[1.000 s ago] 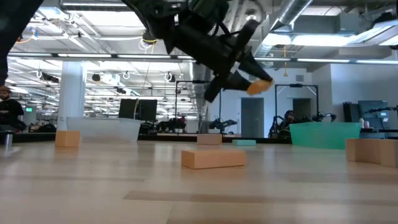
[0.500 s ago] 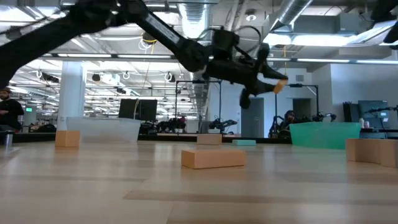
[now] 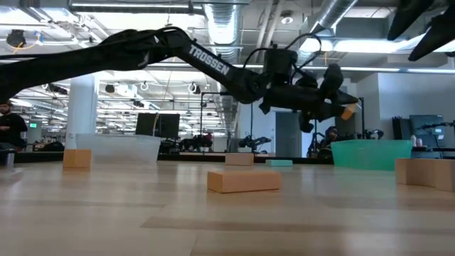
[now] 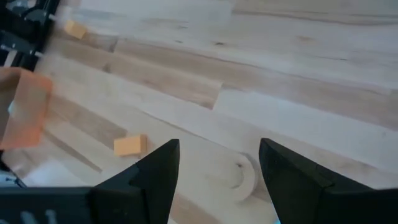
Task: Sort & place blocks by color
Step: Put the orange block into the light blue bin
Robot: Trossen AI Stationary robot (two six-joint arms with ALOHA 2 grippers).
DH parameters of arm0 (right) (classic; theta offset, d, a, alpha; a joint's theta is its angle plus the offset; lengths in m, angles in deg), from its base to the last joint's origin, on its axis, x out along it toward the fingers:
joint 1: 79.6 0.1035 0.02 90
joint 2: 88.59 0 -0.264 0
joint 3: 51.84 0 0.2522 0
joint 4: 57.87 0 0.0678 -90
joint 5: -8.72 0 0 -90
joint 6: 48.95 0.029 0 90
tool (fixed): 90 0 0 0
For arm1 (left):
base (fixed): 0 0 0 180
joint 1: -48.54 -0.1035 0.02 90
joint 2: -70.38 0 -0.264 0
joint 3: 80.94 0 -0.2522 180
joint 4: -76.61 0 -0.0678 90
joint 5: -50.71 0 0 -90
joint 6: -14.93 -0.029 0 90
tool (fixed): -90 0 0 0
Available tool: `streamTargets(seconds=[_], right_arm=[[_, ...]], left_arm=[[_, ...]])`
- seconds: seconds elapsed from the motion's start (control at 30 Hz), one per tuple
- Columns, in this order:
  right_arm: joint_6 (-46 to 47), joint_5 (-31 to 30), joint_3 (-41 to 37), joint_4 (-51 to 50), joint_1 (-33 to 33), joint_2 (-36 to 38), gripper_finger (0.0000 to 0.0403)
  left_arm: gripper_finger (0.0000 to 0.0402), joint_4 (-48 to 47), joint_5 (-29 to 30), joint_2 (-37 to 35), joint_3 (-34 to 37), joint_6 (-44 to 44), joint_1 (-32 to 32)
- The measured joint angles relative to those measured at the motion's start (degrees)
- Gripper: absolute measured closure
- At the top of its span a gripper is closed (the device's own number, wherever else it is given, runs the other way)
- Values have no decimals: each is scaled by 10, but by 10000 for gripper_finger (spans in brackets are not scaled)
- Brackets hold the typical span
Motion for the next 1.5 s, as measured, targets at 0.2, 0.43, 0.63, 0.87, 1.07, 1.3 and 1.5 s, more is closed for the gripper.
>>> streamTargets(seconds=[0.2, 0.43, 0.63, 0.87, 1.07, 1.3, 1.5], right_arm=[[-18, -1, 0, 2, -28, 0, 159], [-134, -72, 28, -7, -88, 18, 159], [-164, -150, 77, -71, -182, 73, 159], [-398, -52, 91, 25, -376, 147, 159], [-585, 182, 91, 153, -594, 147, 159], [-681, 334, 91, 221, -725, 91, 159], [-720, 406, 91, 236, -770, 58, 159]], left_arm=[[294, 26, 57, 0, 0, -175, 22], [304, -156, -13, -51, 0, -226, -10], [304, -349, -69, -152, -1, -395, -64], [304, -497, -72, -216, 2, -494, -107], [304, -505, -102, -239, 0, -499, -106], [304, -495, -97, -248, 0, -518, -81], [304, -471, -99, -246, 1, -509, -65]])
